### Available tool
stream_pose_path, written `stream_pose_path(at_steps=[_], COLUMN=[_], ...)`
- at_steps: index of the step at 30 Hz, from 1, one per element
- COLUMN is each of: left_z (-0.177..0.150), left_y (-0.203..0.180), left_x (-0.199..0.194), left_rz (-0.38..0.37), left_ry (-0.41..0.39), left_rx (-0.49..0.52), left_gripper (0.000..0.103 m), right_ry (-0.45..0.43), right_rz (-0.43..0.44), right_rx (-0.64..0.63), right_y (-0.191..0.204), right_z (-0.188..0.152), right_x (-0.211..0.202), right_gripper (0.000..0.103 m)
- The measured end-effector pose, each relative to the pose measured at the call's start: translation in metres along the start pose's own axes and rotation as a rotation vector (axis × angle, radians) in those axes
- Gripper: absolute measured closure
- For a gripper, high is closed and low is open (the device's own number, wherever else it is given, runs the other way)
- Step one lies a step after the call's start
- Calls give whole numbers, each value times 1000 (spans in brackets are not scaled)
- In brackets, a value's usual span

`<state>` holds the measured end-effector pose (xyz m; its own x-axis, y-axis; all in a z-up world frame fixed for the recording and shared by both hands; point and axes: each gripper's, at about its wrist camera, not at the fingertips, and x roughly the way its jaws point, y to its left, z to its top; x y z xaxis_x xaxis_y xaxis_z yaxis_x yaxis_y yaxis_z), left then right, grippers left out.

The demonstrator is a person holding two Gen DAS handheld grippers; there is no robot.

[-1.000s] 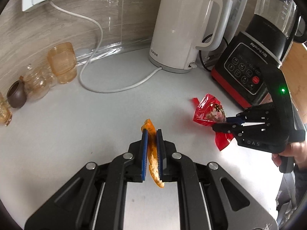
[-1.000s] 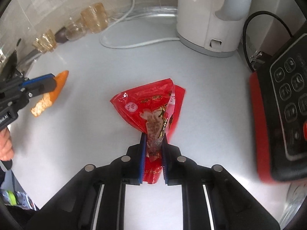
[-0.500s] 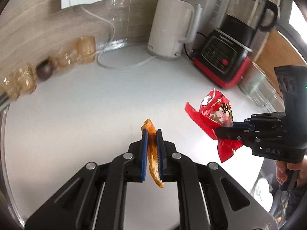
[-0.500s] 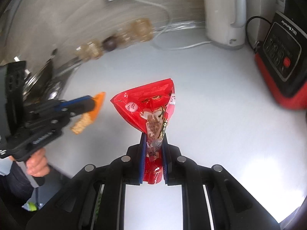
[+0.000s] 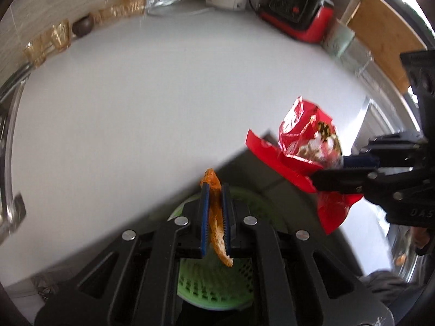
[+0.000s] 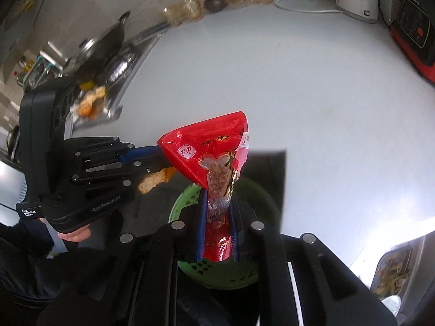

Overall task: Collect trash
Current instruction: 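Drop the orange peel into the green basket with the left tool while the right tool drops the red packet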

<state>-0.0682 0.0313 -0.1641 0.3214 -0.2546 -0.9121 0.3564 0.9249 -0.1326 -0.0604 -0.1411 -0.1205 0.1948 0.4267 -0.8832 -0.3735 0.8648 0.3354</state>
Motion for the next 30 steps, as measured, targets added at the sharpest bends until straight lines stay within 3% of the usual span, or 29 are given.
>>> stream_pose_path(at_steps=[9,14,17,18,19,22,28,30], left_z=[-47,-60,-65,-68,-69,-67,-64,-63], left_y=[2,1,-1,-3,-3,-4,7,12], left_x=[36,54,57,57,55,48,36,31], left_rz=[-24,-87,-98,-94,-88,-63,-22,1], left_ry=[101,169,192,194,192,166,166,158], left_rx=[44,57,72,80,85,90,57,39], left_gripper=[94,93,86,77,61,34,14,13], right_ry=[59,107,134,138,141,149,157,159], right_rz=[-70,-72,-68,-67,-67,-65,-61,-54], right_rx=[-6,-6,6,8,12,19,5,-3], right_y=[12,18,18,19,19,19,24,27], right_z=[-28,-40,-45,-46,-48,-50,-51,-50], right_x=[18,36,45,46,48,51,56,58], right_gripper=[87,87,87,87,87,87,86,85])
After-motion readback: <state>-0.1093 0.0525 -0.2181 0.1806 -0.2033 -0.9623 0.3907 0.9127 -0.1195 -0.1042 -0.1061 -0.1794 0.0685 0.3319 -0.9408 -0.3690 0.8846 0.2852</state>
